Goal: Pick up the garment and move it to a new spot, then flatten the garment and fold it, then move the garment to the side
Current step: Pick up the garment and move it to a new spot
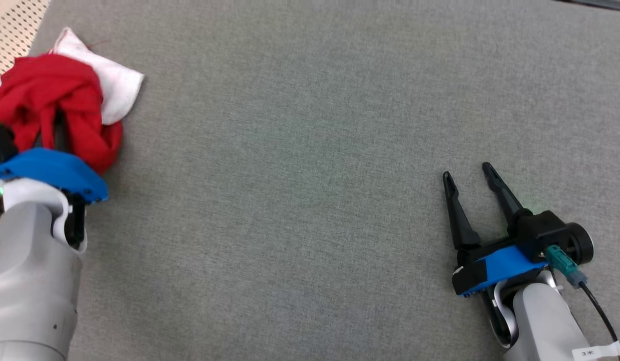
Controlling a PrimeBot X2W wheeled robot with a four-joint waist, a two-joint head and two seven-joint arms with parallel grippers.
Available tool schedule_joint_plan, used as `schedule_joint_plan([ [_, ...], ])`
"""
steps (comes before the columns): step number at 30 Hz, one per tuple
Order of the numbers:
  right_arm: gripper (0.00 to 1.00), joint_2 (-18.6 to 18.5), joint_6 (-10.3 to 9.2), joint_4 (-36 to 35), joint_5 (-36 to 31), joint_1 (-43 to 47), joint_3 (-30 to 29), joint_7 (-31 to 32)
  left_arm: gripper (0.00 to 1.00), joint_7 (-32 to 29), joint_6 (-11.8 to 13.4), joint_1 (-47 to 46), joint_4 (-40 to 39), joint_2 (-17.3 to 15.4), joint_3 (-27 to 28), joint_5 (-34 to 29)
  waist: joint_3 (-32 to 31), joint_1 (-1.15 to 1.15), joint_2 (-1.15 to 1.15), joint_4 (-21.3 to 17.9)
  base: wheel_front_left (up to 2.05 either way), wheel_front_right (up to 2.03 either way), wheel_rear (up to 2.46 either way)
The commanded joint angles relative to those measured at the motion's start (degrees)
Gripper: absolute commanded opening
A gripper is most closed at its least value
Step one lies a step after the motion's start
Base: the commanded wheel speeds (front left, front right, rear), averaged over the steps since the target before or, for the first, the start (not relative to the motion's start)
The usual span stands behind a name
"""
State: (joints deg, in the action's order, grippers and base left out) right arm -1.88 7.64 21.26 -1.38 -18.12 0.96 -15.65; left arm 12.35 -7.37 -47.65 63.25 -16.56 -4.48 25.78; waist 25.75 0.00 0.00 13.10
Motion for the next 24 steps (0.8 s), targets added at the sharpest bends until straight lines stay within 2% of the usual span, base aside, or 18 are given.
schedule_joint_plan([
  [1, 1.0, -1.8, -0.28, 3.1, 0.5, 2.3, -1.3, 0.9, 0.0, 0.9, -0.1, -2.0, -1.6, -0.7, -0.9, 0.2, -0.9, 0.0, 0.0, -0.2, 0.0, 0.0, 0.0],
  [7, 1.0, -1.2, -0.19, 3.6, 4.1, 2.8, 0.8, 0.6, 0.0, 2.6, -0.1, -4.1, -13.2, -2.7, -9.1, 2.3, -6.1, 0.0, 0.0, -1.2, 0.0, 0.0, 0.0],
  [12, 1.0, -1.2, -0.16, 4.1, 7.5, 4.0, 1.8, 0.5, 0.0, 2.8, -0.2, -3.9, -24.4, -3.0, -15.8, 5.1, -10.7, 0.0, 0.0, -4.0, 0.0, 0.0, 0.0],
  [19, 1.0, -1.1, -0.16, 4.6, 10.1, 7.0, 2.3, 0.5, 0.0, 2.8, -0.2, 1.4, -33.8, 0.0, -24.0, 9.0, -15.6, 0.0, 0.0, -11.1, 0.0, 0.0, 0.0],
  [24, 1.0, -1.1, -0.15, 4.5, 11.2, 8.6, 3.0, 0.5, 0.0, 2.9, -0.2, 7.1, -35.5, 4.8, -28.3, 10.9, -17.1, 0.0, 0.0, -16.7, 0.0, 0.0, 0.0],
])
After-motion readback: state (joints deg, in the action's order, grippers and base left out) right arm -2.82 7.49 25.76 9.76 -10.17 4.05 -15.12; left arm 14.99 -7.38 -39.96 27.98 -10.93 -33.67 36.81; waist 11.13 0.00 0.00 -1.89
